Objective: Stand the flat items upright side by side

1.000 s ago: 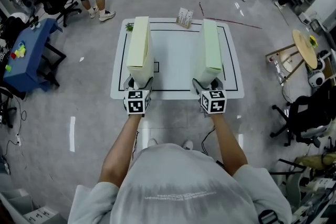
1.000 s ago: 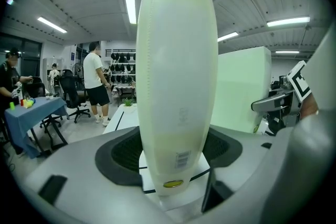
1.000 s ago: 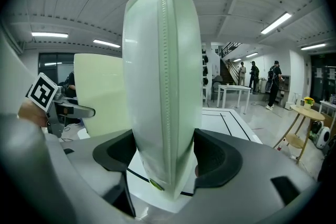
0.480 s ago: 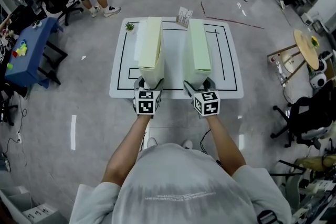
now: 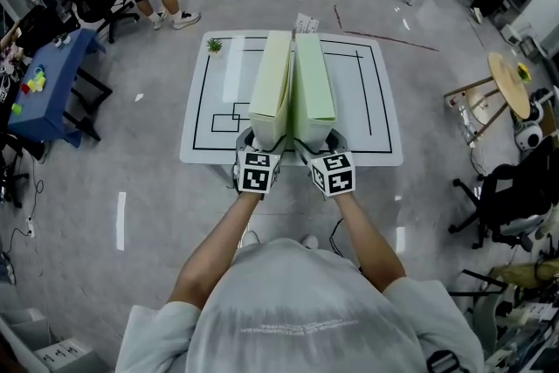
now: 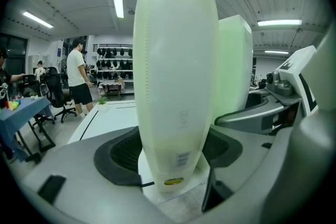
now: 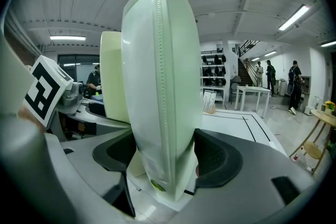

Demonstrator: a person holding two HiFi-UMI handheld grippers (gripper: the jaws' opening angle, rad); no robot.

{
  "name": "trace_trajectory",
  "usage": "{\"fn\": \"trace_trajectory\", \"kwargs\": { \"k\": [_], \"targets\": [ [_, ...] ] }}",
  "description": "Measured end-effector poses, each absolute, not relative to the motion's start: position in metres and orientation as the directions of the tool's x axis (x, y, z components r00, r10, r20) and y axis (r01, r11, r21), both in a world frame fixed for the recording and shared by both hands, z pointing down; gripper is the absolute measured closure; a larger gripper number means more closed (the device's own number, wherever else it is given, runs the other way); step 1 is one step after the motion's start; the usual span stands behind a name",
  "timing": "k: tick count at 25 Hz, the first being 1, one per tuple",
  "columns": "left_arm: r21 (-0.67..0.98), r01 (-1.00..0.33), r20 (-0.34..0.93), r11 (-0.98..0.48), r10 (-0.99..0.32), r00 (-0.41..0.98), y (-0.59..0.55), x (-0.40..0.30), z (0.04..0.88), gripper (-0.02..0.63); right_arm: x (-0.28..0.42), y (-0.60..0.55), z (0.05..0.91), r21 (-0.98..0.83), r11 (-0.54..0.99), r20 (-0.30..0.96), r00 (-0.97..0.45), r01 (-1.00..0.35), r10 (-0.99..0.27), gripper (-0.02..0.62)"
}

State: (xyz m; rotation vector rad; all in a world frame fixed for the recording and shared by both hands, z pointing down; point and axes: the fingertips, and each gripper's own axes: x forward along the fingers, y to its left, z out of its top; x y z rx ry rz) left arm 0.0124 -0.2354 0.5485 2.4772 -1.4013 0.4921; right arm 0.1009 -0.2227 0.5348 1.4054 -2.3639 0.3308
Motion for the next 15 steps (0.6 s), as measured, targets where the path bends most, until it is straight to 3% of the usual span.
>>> {"fn": "trace_trajectory", "kwargs": {
  "k": [15],
  "targets": [
    [0.084,-0.686,0.344,-0.722,-0.626,0.700,-0.210,0.029,0.547,0.253,0.097,-0.209,0.537,-0.014,0.690,0.477,-0.612,-0.723,-0.631,0.230]
  ]
}}
